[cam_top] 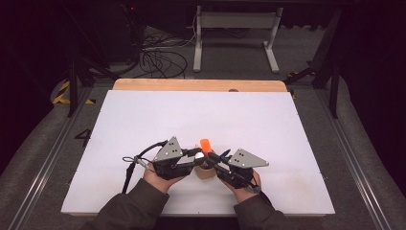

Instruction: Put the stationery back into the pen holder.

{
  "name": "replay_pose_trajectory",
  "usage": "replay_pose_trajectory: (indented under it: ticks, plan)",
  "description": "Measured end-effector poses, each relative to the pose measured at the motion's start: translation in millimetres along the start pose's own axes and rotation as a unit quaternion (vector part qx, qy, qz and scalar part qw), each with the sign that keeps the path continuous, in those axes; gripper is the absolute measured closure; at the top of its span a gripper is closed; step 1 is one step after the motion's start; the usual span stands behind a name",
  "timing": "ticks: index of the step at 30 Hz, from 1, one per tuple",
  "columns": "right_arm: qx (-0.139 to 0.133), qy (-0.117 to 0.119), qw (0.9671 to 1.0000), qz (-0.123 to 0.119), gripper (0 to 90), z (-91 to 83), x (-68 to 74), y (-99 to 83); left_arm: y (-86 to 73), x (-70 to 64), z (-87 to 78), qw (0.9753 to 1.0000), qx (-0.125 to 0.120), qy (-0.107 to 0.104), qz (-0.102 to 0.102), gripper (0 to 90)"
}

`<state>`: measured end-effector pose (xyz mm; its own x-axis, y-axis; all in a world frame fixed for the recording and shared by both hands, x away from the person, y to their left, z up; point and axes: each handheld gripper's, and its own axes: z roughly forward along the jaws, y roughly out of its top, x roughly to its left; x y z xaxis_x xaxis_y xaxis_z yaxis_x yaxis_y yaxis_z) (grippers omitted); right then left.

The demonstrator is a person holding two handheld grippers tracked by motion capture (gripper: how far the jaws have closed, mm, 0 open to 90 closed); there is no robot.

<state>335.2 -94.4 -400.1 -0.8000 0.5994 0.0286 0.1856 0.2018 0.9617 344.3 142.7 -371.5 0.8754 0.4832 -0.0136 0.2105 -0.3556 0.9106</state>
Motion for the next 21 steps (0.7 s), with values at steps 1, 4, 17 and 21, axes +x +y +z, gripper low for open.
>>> replay_pose_trajectory:
  ticks: [1,4,17,21]
  plan:
    - [-0.001,-0.001,1.0,0.001,78.6,-0.6,-0.1,0.3,-0.7,0.3,1.6,1.0,0.003,-0.001,0.002,65.9]
    - [-0.002,-0.005,1.0,0.002,78.7,-1.7,-0.9,0.8,-2.6,0.9,4.4,1.0,0.009,-0.003,0.001,65.8]
    - [-0.011,-0.01,0.9998,0.01,77.3,-4.3,-3.2,1.4,-1.4,5.5,-1.1,0.9999,-0.007,0.004,-0.01,58.8]
    - [-0.015,-0.011,0.9998,0.009,76.8,-5.0,-3.7,1.7,-0.7,6.8,-3.3,0.9998,-0.011,0.008,-0.013,55.6]
